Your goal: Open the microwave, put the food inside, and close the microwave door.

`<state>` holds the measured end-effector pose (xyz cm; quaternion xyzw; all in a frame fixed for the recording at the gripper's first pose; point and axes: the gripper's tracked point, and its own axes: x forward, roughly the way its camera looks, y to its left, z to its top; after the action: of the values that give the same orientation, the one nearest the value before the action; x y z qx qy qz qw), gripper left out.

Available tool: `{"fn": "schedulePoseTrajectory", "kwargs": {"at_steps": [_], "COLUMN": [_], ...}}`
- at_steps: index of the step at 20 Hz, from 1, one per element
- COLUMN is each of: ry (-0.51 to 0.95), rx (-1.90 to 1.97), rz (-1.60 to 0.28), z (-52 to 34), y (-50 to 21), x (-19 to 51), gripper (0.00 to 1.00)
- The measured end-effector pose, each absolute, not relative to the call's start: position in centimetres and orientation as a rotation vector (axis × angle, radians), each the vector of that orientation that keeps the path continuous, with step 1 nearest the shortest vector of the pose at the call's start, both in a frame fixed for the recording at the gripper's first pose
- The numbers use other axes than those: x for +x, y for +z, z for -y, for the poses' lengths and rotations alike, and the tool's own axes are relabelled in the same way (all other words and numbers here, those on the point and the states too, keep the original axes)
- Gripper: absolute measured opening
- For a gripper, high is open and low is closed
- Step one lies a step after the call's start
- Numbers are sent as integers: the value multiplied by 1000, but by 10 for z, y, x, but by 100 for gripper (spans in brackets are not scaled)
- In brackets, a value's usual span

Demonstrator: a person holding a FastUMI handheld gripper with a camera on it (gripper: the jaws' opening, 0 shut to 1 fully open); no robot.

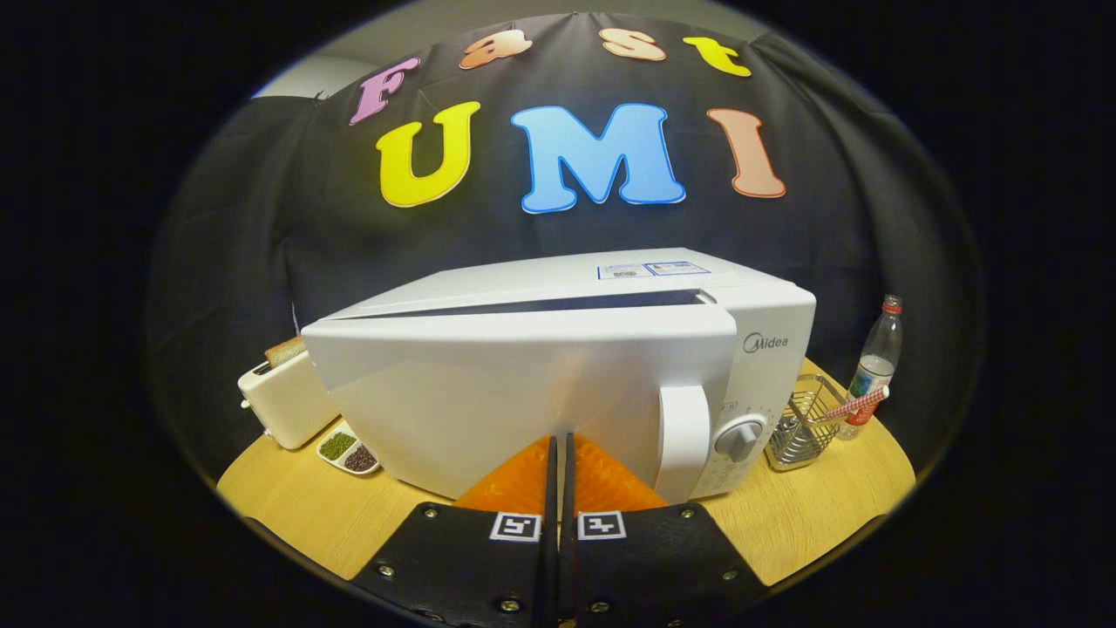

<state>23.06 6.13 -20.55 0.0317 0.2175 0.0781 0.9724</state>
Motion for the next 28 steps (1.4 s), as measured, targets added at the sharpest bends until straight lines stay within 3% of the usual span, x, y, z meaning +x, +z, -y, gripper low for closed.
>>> {"fn": "schedulePoseTrajectory", "kwargs": {"at_steps": [13,28], "ry": [101,54], "rx": [16,-10], "rz": [-412,-194], "z": [-57,-54], "y": [-201,-86], "x": [248,141], "gripper": [1,2]}}
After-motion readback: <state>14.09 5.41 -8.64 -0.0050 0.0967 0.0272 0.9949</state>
